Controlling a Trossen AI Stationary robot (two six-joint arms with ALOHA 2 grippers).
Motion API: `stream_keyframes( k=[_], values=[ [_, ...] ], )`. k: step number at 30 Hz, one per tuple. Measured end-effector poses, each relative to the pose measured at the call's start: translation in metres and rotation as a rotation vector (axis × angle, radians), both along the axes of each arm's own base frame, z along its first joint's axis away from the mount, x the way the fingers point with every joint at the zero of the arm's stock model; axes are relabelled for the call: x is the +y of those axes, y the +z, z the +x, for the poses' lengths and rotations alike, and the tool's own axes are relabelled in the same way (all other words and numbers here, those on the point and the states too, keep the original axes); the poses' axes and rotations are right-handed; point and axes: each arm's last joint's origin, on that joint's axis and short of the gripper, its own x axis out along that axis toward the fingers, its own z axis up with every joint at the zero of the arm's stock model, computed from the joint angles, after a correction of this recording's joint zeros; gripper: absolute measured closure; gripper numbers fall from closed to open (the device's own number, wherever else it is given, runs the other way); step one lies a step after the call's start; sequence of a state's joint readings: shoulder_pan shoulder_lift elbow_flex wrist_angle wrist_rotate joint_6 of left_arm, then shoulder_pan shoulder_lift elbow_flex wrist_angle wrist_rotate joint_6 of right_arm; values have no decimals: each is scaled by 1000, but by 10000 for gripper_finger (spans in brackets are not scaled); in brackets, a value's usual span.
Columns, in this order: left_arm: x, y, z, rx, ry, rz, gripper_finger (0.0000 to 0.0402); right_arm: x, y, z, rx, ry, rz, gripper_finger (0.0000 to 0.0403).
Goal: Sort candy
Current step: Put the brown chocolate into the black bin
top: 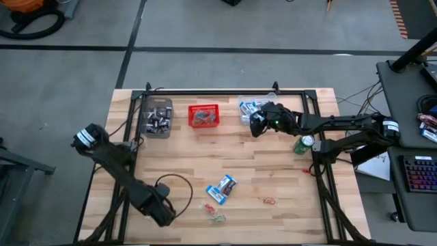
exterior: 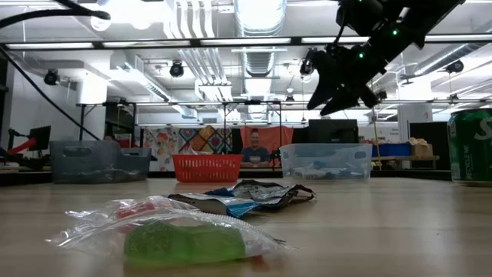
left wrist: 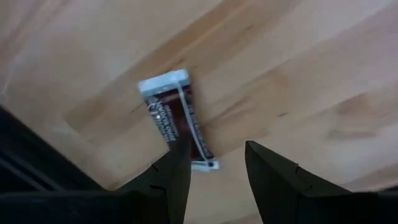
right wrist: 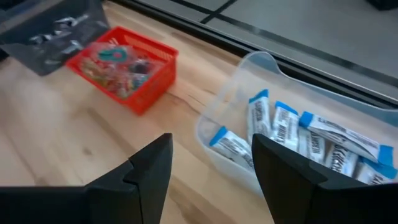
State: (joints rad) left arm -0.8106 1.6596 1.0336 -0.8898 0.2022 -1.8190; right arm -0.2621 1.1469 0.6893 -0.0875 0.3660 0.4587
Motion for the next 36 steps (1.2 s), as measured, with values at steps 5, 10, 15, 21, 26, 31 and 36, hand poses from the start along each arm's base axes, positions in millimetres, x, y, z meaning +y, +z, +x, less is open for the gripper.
stream_keyframes(
  k=[5, 10, 15, 21, 26, 31, 36],
  values=[
    [-8, -13, -4, 41, 25, 41, 267, 3, 7, 4, -19, 17, -10, 193],
    [-12, -20, -6, 61, 32, 64, 267, 6, 8, 5, -26, 27, -7, 193],
    [-13, -28, -6, 82, 22, 86, 267, 9, 8, 6, -25, 41, -5, 193],
    [-12, -35, -7, 113, 5, 126, 267, 13, 8, 7, -25, 56, -3, 193],
    [-13, -37, -8, 108, -9, 151, 268, 19, 8, 8, -24, 81, -3, 193],
    [-13, -37, -8, 101, -14, 153, 301, 26, 8, 9, -22, 107, -2, 193],
    [-13, -36, -8, 94, -34, 163, 372, 31, 8, 11, -16, 132, -8, 193]
  ],
)
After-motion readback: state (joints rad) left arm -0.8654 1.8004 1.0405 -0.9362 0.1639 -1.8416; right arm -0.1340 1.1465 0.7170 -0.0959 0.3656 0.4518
